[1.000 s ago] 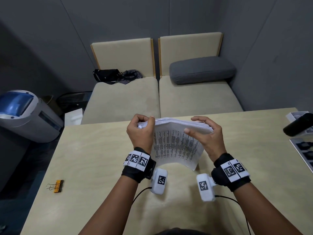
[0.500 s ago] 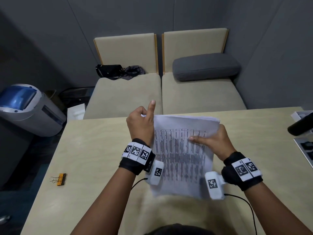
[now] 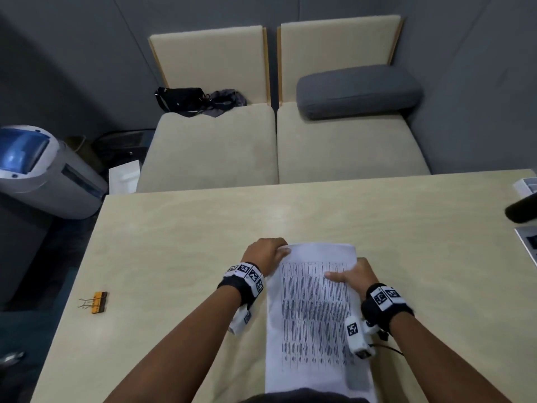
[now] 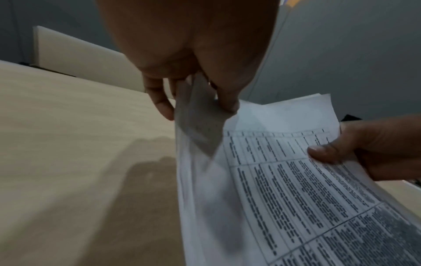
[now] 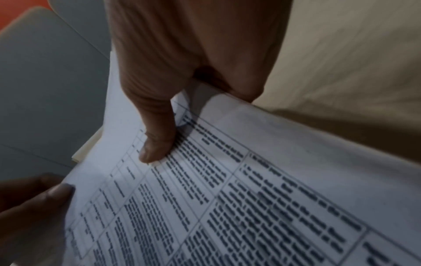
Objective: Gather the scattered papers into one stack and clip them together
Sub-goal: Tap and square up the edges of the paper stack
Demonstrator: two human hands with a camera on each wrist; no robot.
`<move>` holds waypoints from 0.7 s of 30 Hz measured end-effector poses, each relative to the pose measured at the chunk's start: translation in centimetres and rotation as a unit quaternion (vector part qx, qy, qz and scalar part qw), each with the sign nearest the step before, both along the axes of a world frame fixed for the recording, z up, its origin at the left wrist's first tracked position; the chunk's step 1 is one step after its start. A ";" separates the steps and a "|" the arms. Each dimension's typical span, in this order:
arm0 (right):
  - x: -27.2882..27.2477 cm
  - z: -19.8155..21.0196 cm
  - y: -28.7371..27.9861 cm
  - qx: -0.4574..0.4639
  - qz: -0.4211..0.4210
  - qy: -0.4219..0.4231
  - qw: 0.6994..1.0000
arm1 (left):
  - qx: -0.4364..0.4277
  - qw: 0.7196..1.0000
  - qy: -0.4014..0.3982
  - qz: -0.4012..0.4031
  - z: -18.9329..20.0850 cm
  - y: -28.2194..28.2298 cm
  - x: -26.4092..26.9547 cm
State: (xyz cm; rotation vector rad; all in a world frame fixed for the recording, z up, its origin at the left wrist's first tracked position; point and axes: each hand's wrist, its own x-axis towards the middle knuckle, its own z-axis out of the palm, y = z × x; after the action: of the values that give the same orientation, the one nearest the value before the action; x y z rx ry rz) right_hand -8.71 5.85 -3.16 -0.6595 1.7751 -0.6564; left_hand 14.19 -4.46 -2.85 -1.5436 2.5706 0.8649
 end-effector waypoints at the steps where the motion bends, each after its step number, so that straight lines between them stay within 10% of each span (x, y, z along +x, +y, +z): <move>1: -0.1 -0.6 -0.4 0.007 -0.001 0.008 1.000 | 0.009 1.000 -0.011 0.002 -0.3 -0.5 -0.2; 10: -1.1 -3.9 -2.5 0.030 -0.005 0.004 1.000 | -0.013 0.985 -0.135 -0.111 -4.0 -1.5 -2.7; 14: -1.6 -2.6 -4.7 -0.051 0.045 0.144 0.987 | -0.045 0.984 -0.131 -0.108 -5.3 -0.6 -2.7; 17: -1.4 -1.8 -7.2 -0.058 0.315 0.333 0.887 | -0.048 0.987 -0.119 -0.102 -5.6 -0.1 -2.6; 21: 0.8 -1.7 -8.7 -0.066 0.538 0.366 0.757 | -0.026 0.991 -0.108 -0.071 -6.0 0.4 -2.3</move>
State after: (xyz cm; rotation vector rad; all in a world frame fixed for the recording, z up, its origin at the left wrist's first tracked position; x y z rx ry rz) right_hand -7.89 -2.88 -4.87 -2.0212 1.6066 0.3595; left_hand 11.87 -4.04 -8.80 -1.3602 2.5274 0.5861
